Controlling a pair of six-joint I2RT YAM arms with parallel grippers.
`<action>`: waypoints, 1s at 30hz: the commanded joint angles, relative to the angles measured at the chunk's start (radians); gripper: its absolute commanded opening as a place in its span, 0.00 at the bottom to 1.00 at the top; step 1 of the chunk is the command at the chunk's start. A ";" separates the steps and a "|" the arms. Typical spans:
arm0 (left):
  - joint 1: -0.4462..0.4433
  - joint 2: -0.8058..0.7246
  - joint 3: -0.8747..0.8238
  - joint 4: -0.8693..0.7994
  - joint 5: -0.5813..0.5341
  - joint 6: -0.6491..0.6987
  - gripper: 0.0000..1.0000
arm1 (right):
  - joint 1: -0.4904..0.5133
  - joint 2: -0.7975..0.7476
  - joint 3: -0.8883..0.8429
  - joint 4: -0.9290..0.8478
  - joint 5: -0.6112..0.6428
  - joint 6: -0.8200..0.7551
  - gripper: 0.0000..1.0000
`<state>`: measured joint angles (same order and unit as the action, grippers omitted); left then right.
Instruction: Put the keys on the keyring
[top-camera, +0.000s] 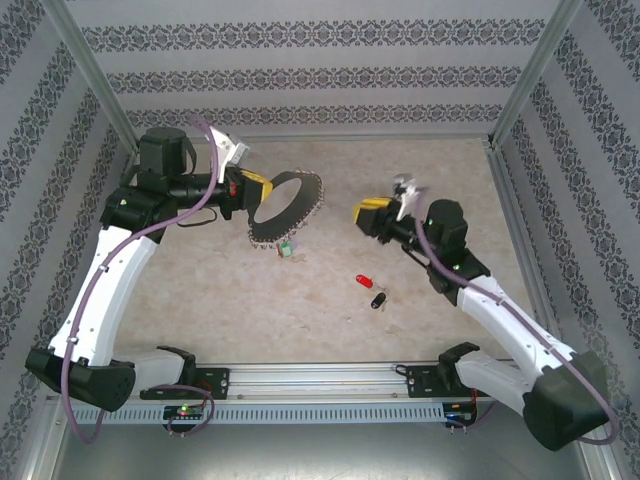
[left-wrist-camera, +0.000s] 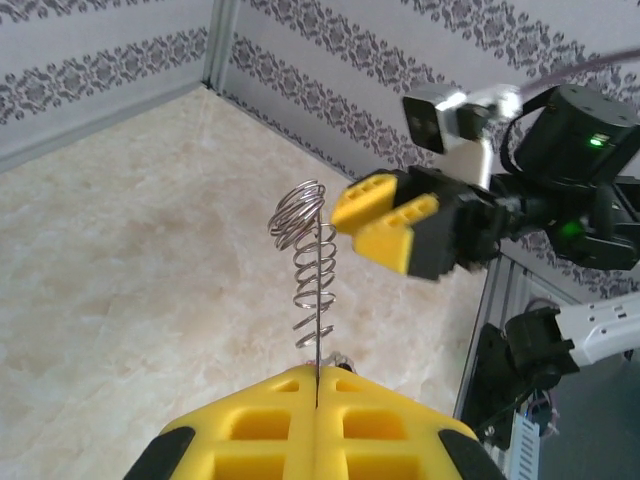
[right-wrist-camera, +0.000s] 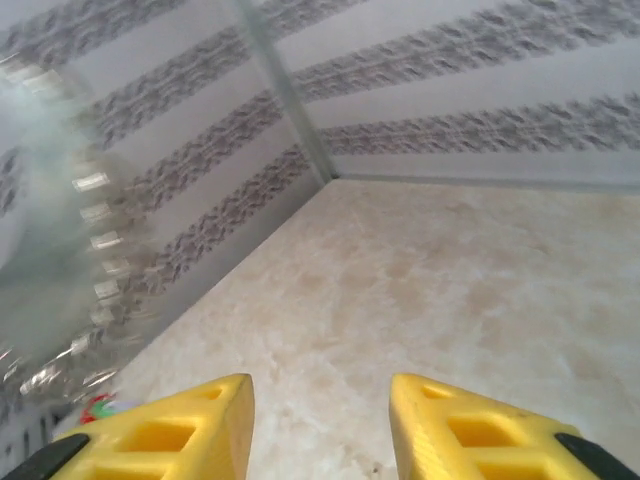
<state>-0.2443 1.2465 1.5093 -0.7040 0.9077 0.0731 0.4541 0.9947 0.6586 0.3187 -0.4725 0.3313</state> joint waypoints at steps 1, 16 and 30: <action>-0.028 -0.008 0.021 -0.021 0.013 0.092 0.00 | 0.146 -0.053 -0.077 0.070 0.132 -0.428 0.37; -0.070 -0.024 0.017 -0.008 0.049 0.215 0.00 | 0.469 0.096 -0.085 0.269 0.365 -0.778 0.19; -0.070 -0.041 0.002 0.005 0.031 0.203 0.00 | 0.477 0.185 -0.042 0.320 0.320 -0.772 0.14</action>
<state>-0.3016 1.2381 1.5093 -0.7300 0.9157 0.2691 0.9211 1.1645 0.5808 0.5961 -0.1135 -0.4541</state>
